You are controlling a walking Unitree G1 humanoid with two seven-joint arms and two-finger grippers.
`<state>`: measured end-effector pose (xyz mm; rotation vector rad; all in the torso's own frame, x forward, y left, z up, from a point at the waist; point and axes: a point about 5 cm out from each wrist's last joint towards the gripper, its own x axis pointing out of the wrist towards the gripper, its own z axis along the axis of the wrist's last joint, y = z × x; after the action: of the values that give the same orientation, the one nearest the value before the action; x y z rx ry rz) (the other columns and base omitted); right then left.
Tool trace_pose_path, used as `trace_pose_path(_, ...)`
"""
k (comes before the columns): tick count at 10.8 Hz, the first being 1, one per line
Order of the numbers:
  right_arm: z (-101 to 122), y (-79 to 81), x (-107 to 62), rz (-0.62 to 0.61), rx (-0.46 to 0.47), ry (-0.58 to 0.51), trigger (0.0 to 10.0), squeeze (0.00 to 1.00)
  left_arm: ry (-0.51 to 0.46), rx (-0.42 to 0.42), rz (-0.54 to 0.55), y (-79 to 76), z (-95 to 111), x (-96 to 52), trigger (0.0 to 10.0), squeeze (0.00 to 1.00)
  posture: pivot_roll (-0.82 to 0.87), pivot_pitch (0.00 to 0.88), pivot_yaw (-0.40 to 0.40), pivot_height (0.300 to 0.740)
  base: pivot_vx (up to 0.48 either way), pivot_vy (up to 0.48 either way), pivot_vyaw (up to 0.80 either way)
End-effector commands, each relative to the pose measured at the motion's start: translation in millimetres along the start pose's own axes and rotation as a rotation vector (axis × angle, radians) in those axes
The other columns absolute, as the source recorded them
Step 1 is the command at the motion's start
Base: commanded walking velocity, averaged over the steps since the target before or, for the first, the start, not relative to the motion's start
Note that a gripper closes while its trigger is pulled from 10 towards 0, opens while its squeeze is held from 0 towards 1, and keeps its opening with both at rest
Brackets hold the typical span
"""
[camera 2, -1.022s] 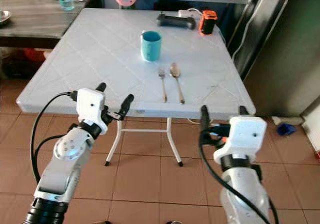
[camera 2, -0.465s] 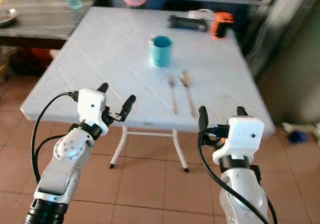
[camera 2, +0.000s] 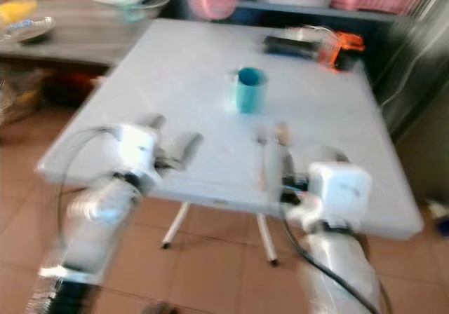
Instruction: Setting the table
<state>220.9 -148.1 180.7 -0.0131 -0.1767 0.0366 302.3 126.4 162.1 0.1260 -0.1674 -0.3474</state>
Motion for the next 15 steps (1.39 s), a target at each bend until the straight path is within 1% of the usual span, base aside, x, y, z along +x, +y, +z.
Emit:
trace_pose_path(1, -4.1, -9.3, -5.1, -0.031, -0.025, 0.027, 10.0, 0.00, -0.018, -0.005, -0.035, -13.0, 4.5, 2.7, 10.0, 0.00, 0.10, 0.136, -0.038, 0.740, 0.000, 0.000, 0.00)
trace_pose_path(2, -5.5, -6.5, -5.5, -0.016, -0.016, 0.033, 10.0, 0.00, -0.021, -0.010, -0.050, -12.0, 3.7, -1.8, 10.0, 0.00, 0.10, 0.140, -0.040, 0.740, 0.000, 0.000, 0.00)
trace_pose_path(4, -7.0, 0.8, -4.2, 0.010, 0.006, 0.040, 10.0, 0.00, 0.013, 0.036, -0.112, -8.5, -3.8, -15.3, 10.0, 0.00, 0.11, 0.152, -0.041, 0.740, 0.000, 0.000, 0.00)
trace_pose_path(5, -7.5, 4.8, -3.1, 0.014, 0.025, 0.042, 10.0, 0.00, 0.039, 0.036, -0.143, -7.0, -7.7, -20.2, 10.0, 0.00, 0.11, 0.161, -0.040, 0.740, 0.000, 0.000, 0.00)
trace_pose_path(6, -8.2, 7.5, -1.7, 0.019, 0.036, 0.044, 10.0, 0.00, 0.044, 0.036, -0.165, -7.0, -8.2, -22.7, 10.0, 0.00, 0.12, 0.171, -0.037, 0.740, 0.000, 0.000, 0.00)
trace_pose_path(7, -8.6, 12.0, 2.5, 0.022, 0.069, 0.045, 10.0, 0.00, 0.044, 0.038, -0.185, -7.4, -7.9, -24.8, 10.0, 0.00, 0.12, 0.179, -0.031, 0.740, 0.000, 0.000, 0.00)
trace_pose_path(8, -11.9, 23.0, 16.1, 0.049, 0.132, 0.066, 10.0, 0.00, 0.060, 0.014, -0.253, -13.0, -9.7, -28.6, 10.0, 0.00, 0.12, 0.189, -0.026, 0.740, 0.000, 0.000, 0.00)
trace_pose_path(9, -14.5, 26.8, 20.4, 0.060, 0.152, 0.084, 10.0, 0.00, 0.065, 0.009, -0.282, -15.4, -10.2, -30.1, 10.0, 0.00, 0.12, 0.195, -0.025, 0.740, 0.000, 0.000, 0.00)
trace_pose_path(10, -22.9, 33.0, 30.3, 0.064, 0.183, 0.132, 10.0, 0.00, 0.074, -0.004, -0.336, -18.8, -9.5, -32.6, 10.0, 0.00, 0.12, 0.202, -0.027, 0.740, 0.000, 0.000, 0.00)
trace_pose_path(11, -32.9, 39.1, 38.3, 0.077, 0.193, 0.190, 10.0, 0.00, 0.071, -0.005, -0.360, -17.6, -6.6, -32.0, 10.0, 0.00, 0.13, 0.207, -0.030, 0.740, 0.000, 0.000, 0.00)
trace_pose_path(13, -40.9, 38.2, 42.1, 0.019, 0.251, 0.234, 10.0, 0.00, 0.061, -0.024, -0.406, -17.8, -2.1, -31.9, 10.0, 0.00, 0.13, 0.210, -0.034, 0.740, 0.000, 0.000, 0.00)
trace_pose_path(14, -46.1, 41.1, 44.3, 0.023, 0.245, 0.254, 10.0, 0.00, 0.064, -0.027, -0.434, -19.2, -1.1, -32.5, 10.0, 0.00, 0.13, 0.209, -0.034, 0.740, 0.000, 0.000, 0.00)
trace_pose_path(15, -51.5, 42.9, 47.9, 0.015, 0.268, 0.280, 10.0, 0.00, 0.065, -0.033, -0.463, -20.8, 0.2, -33.7, 10.0, 0.00, 0.13, 0.210, -0.035, 0.740, 0.000, 0.000, 0.00)
